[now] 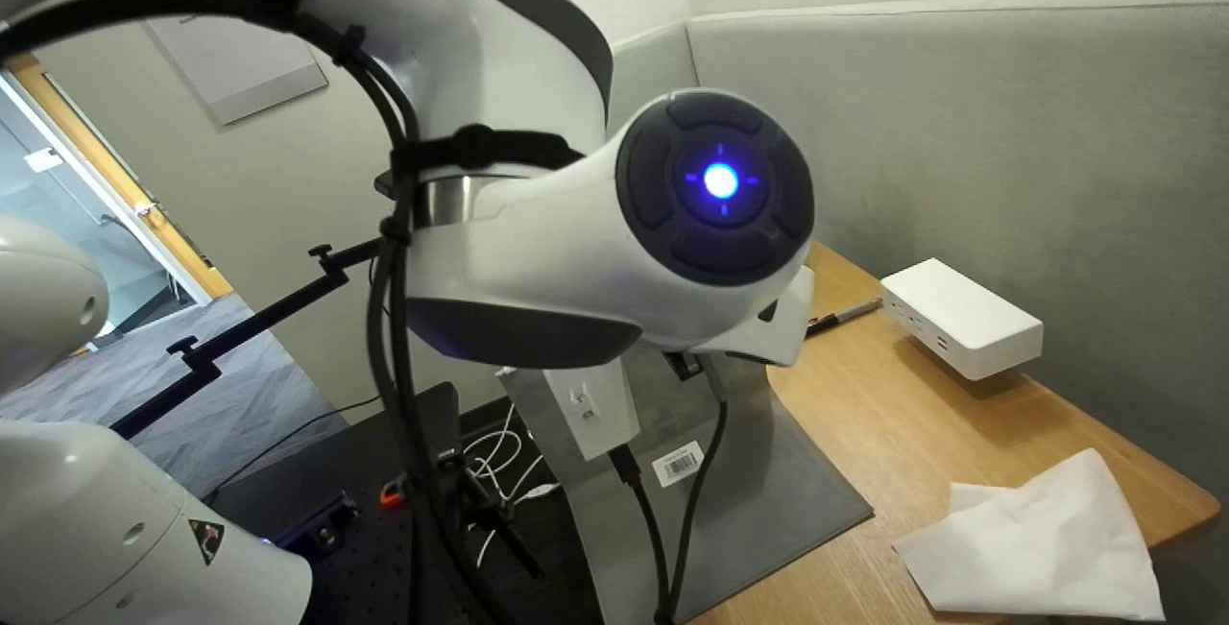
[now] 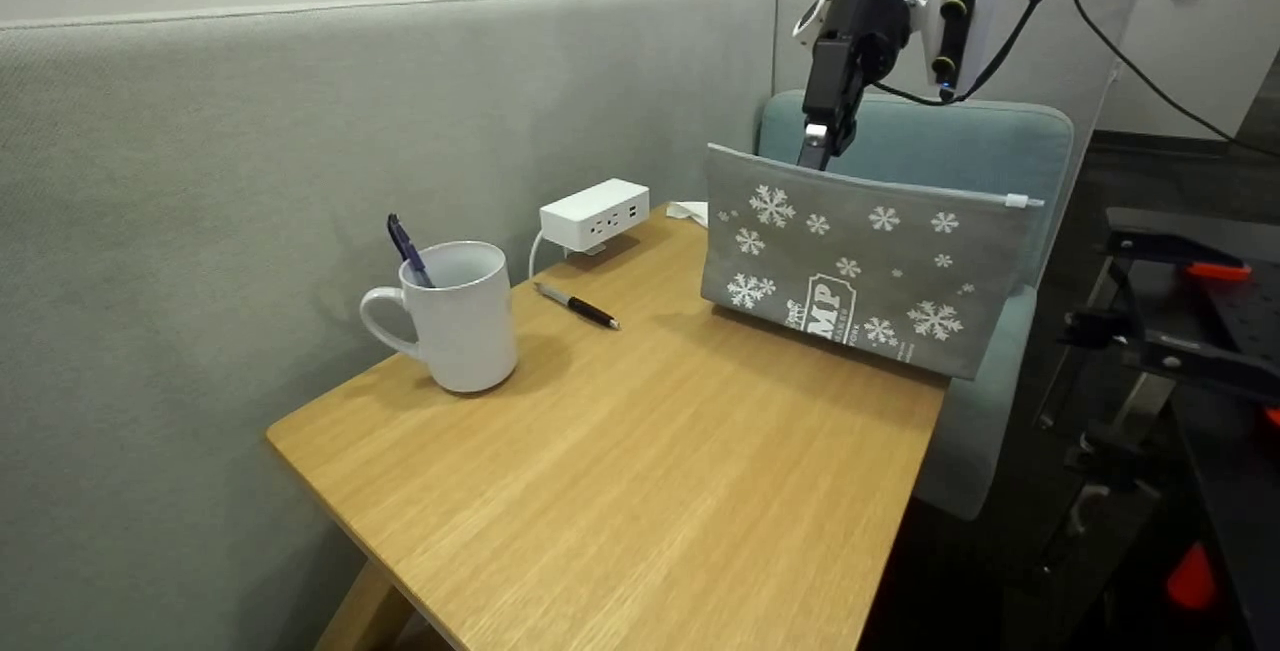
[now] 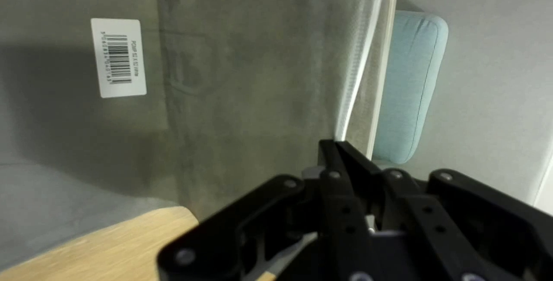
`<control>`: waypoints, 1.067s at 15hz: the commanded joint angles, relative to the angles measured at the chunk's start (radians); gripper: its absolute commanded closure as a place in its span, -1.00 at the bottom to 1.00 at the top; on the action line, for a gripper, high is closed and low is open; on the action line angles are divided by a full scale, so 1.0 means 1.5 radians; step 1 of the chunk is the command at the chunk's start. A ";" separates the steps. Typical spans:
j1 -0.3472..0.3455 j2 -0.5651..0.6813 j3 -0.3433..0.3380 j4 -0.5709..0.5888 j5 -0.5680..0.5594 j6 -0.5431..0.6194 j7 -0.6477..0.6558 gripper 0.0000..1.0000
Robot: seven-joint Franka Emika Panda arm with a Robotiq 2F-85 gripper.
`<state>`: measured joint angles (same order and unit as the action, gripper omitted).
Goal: Fold the grey object in half
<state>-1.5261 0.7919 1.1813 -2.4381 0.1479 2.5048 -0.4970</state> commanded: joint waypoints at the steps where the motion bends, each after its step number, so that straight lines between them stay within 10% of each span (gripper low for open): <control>1: -0.023 0.057 -0.018 0.011 0.016 -0.001 -0.081 0.97; 10: -0.048 0.147 -0.087 0.072 0.033 -0.047 -0.186 0.97; 12: -0.044 0.137 -0.094 0.076 0.045 -0.050 -0.172 0.37; 16: -0.037 0.103 -0.088 0.068 0.063 -0.045 -0.145 -0.21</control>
<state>-1.5930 1.0089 1.0370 -2.3296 0.2045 2.4627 -0.7530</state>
